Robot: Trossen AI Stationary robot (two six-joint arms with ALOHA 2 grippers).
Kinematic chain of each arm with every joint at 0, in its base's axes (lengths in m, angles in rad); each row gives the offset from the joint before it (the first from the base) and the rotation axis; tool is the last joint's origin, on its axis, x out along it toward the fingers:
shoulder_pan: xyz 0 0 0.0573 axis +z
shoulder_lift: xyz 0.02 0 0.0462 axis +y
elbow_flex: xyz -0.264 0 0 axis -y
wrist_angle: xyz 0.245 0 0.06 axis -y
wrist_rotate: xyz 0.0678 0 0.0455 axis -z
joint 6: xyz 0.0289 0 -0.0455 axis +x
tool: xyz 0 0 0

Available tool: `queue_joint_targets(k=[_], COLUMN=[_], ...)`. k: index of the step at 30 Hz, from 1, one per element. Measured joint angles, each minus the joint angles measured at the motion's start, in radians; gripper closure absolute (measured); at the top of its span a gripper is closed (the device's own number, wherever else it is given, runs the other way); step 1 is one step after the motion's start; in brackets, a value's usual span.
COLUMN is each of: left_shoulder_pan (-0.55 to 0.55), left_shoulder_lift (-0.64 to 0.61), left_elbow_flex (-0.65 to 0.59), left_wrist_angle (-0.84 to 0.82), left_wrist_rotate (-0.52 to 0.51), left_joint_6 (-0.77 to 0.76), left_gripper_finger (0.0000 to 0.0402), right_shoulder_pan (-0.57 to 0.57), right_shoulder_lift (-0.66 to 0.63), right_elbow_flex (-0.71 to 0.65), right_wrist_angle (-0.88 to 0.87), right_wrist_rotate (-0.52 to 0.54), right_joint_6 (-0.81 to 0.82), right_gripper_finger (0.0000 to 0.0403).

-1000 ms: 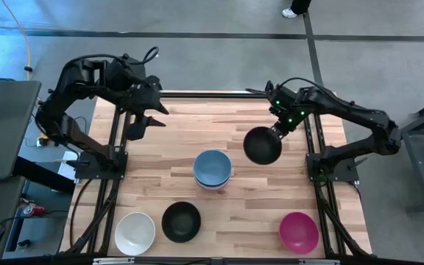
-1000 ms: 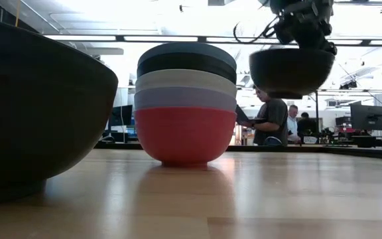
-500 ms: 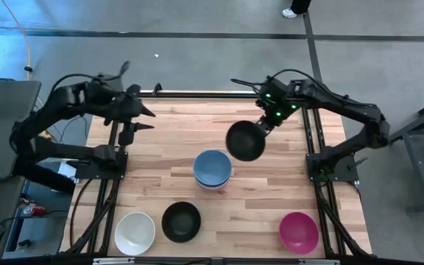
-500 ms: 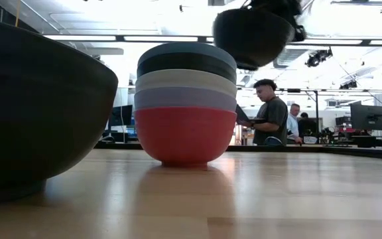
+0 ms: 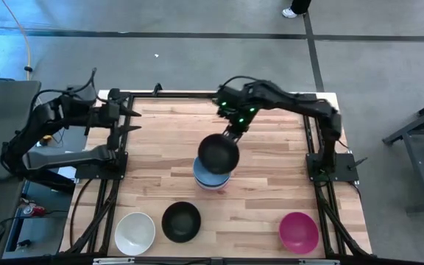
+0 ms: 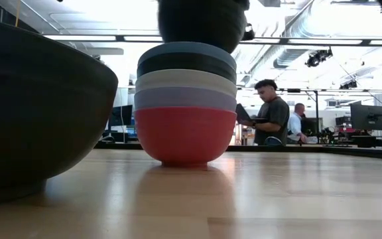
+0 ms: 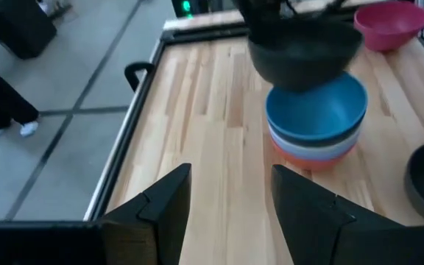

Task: Nest bowls inside each other
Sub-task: Stack the right black bowl on the blue bowl

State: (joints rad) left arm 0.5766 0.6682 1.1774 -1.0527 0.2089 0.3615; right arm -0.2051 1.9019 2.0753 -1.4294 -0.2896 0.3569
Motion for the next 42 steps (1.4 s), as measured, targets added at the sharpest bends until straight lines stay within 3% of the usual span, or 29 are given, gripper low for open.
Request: queue_joint_targets(k=[7,20,42], left_shoulder_pan=[0.000,0.000,0.000], left_shoulder_lift=[-0.056,-0.061,-0.061], left_elbow_flex=[-0.038,-0.038,-0.038], left_wrist_angle=[0.043,0.050,0.030], left_wrist_rotate=[0.000,0.045,0.047], left_joint_6=[-0.013,-0.044,-0.045], left_gripper_finger=[0.0227,0.0227,0.0227], right_shoulder_pan=[0.046,0.048,0.035], right_shoulder_lift=[0.114,0.114,0.212], right_elbow_flex=[0.110,0.103,0.102], right_wrist_angle=[-0.066,0.008,-0.032], right_wrist_rotate=[-0.016,0.010,-0.019], right_joint_6=[-0.042,-0.025,-0.070], right_gripper_finger=[0.0403,0.0403,0.0403])
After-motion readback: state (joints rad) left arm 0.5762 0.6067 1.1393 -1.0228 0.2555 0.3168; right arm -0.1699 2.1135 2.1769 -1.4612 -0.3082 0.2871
